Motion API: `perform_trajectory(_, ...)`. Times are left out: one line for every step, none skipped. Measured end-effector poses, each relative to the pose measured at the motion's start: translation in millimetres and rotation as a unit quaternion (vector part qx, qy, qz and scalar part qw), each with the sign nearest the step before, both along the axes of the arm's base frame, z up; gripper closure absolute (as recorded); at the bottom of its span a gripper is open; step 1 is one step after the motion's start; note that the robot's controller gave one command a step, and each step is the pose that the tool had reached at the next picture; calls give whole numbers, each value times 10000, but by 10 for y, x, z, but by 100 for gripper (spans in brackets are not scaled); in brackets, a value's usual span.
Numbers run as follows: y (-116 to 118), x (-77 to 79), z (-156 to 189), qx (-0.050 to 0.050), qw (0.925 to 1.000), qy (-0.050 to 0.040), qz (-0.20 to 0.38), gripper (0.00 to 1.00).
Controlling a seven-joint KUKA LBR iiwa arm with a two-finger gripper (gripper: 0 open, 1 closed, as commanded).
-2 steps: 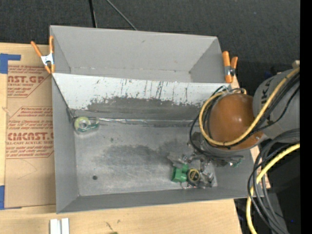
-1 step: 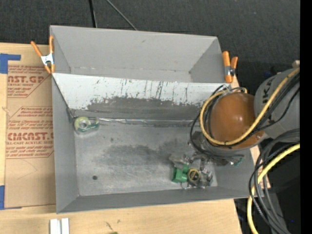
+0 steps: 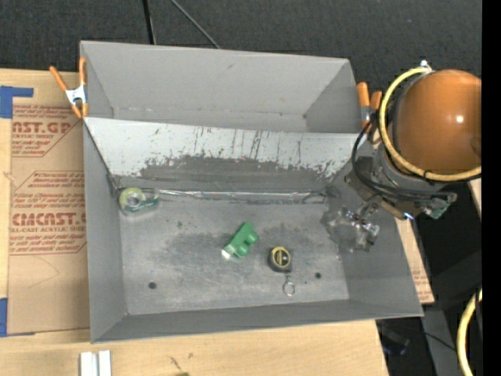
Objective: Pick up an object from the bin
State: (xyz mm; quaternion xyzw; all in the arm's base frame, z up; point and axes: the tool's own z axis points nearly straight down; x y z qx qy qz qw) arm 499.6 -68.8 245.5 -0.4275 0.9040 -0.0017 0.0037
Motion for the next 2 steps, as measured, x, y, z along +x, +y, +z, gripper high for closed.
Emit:
perform_trajectory(219,157,-838,20,9989,64,-467,100)
perform_trajectory(204,165,-797,12,9989,35,-474,0)
